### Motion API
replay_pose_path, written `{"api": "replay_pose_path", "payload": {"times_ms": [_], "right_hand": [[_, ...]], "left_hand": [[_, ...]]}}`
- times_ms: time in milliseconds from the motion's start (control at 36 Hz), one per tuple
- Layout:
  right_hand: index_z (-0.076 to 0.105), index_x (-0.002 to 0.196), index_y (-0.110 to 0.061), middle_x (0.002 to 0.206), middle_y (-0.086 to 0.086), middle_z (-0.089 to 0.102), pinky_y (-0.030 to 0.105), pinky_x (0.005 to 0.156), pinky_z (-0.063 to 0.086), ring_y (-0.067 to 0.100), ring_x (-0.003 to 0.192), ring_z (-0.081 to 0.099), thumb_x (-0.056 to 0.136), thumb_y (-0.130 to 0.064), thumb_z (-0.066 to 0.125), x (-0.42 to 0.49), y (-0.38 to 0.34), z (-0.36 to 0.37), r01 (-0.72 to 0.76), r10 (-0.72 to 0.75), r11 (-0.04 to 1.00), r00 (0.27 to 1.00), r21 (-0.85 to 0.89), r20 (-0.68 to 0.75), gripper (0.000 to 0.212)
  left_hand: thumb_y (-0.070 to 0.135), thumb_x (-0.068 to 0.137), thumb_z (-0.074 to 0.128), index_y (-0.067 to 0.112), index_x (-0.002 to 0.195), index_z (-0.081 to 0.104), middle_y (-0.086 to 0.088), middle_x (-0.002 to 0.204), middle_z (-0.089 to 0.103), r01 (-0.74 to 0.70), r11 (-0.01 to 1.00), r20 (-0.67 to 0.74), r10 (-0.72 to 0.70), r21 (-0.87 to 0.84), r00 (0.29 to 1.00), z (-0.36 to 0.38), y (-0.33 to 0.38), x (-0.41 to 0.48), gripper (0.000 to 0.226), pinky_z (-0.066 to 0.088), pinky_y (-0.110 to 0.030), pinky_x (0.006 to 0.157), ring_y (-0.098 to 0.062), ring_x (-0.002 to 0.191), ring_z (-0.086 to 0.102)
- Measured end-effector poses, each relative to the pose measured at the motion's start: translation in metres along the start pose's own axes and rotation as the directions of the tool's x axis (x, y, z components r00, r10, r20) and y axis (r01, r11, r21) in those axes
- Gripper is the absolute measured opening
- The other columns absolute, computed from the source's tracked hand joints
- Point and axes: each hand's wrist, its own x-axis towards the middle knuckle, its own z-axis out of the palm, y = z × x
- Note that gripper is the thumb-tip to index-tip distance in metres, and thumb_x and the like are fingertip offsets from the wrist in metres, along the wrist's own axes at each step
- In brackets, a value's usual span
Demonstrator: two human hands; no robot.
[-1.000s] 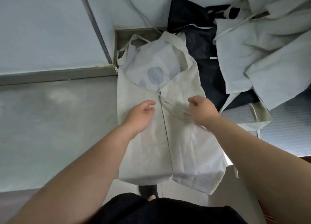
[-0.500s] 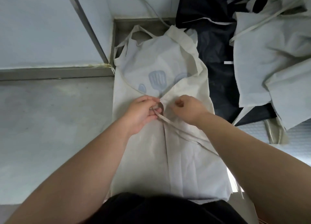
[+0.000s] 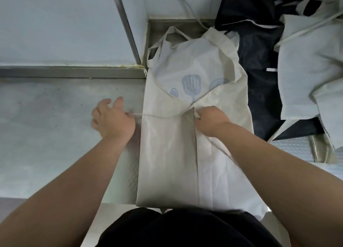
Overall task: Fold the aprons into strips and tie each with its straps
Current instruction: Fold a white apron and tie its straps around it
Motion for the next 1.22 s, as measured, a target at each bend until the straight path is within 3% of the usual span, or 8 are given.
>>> {"api": "replay_pose_path", "payload": {"times_ms": [139, 278, 472, 611, 694, 861, 1000, 1222], "right_hand": [[0.052, 0.074, -0.006, 0.076, 0.008, 0.054, 0.025, 0.053, 0.035, 0.021, 0.068, 0.046, 0.094, -0.023, 0.047, -0.011, 0.016, -0.02, 0.048, -0.044, 0.95, 0.999, 0.309, -0.021, 0.026], [0.055, 0.077, -0.008, 0.091, 0.011, 0.061, 0.025, 0.055, 0.039, 0.015, 0.061, 0.047, 0.096, -0.025, 0.05, -0.02, 0.038, -0.041, 0.084, -0.062, 0.93, 0.996, 0.358, -0.071, 0.026], [0.06, 0.098, -0.012, 0.101, 0.009, 0.06, 0.032, 0.076, 0.045, 0.027, 0.091, 0.055, 0.098, -0.023, 0.045, -0.013, 0.072, -0.061, -0.052, 0.055, 0.998, 0.974, 0.017, -0.221, 0.019], [0.053, 0.124, -0.014, 0.127, 0.014, 0.05, 0.039, 0.099, 0.026, 0.035, 0.118, 0.041, 0.092, -0.009, 0.041, -0.018, 0.092, -0.06, -0.248, 0.104, 0.945, 0.846, -0.215, -0.523, 0.035], [0.041, 0.137, -0.02, 0.147, 0.013, 0.028, 0.044, 0.113, 0.011, 0.035, 0.13, 0.026, 0.087, -0.01, 0.044, -0.02, 0.09, -0.053, -0.334, 0.208, 0.927, 0.833, -0.168, -0.512, 0.051], [0.034, 0.142, -0.013, 0.139, 0.014, 0.04, 0.041, 0.098, 0.034, 0.034, 0.123, 0.041, 0.094, -0.018, 0.045, -0.009, 0.062, -0.059, -0.03, 0.111, 0.985, 0.856, 0.168, -0.504, 0.05], [0.027, 0.147, -0.013, 0.146, 0.012, 0.035, 0.028, 0.087, 0.034, 0.029, 0.127, 0.042, 0.098, -0.021, 0.042, 0.014, 0.058, -0.081, -0.029, 0.248, 0.874, 0.885, 0.485, -0.394, 0.052], [0.035, 0.144, -0.015, 0.139, 0.012, 0.047, 0.024, 0.094, 0.035, 0.027, 0.125, 0.046, 0.097, -0.006, 0.035, 0.025, 0.067, -0.1, -0.034, 0.226, 0.847, 0.927, 0.531, -0.301, 0.047]], "left_hand": [[0.011, 0.09, 0.05, 0.023, 0.133, 0.054, -0.007, 0.142, 0.038, -0.437, 0.881, 0.179, 0.466, -0.181, 0.866, 0.017, 0.034, -0.024, 0.045, 0.033, -0.031, 0.104, -0.026, 0.127, 0.039], [0.018, 0.095, 0.043, 0.021, 0.142, 0.04, -0.009, 0.154, 0.021, -0.516, 0.849, 0.443, 0.509, -0.115, 0.738, 0.044, 0.054, -0.041, 0.048, 0.029, -0.033, 0.11, -0.026, 0.138, 0.028], [0.023, 0.095, 0.039, 0.008, 0.14, 0.036, -0.012, 0.15, 0.025, -0.518, 0.852, 0.371, 0.456, 0.081, 0.809, 0.047, 0.046, -0.031, 0.048, 0.02, -0.031, 0.112, -0.03, 0.137, 0.024], [0.031, 0.101, 0.029, 0.003, 0.15, 0.004, -0.011, 0.158, -0.01, -0.402, 0.908, 0.489, 0.301, 0.115, 0.819, 0.045, 0.043, -0.033, 0.062, 0.004, -0.034, 0.117, -0.028, 0.145, -0.01], [0.035, 0.101, 0.028, 0.001, 0.149, 0.003, -0.014, 0.158, -0.011, -0.338, 0.937, 0.477, 0.261, 0.083, 0.839, 0.042, 0.044, -0.032, 0.064, 0.001, -0.034, 0.117, -0.028, 0.145, -0.012], [0.031, 0.098, 0.042, 0.009, 0.147, 0.027, -0.017, 0.154, 0.018, -0.201, 0.978, 0.229, 0.21, -0.062, 0.951, 0.021, 0.057, -0.014, 0.056, 0.02, -0.037, 0.111, -0.033, 0.14, 0.017], [0.024, 0.095, 0.048, 0.01, 0.144, 0.033, -0.014, 0.147, 0.029, -0.167, 0.967, 0.205, 0.206, -0.19, 0.957, 0.011, 0.071, 0.011, 0.054, 0.027, -0.036, 0.107, -0.032, 0.133, 0.03], [0.022, 0.095, 0.05, 0.019, 0.145, 0.034, -0.006, 0.147, 0.03, -0.337, 0.885, 0.25, 0.423, -0.321, 0.871, 0.008, 0.107, 0.013, 0.053, 0.029, -0.029, 0.106, -0.021, 0.132, 0.036]]}}
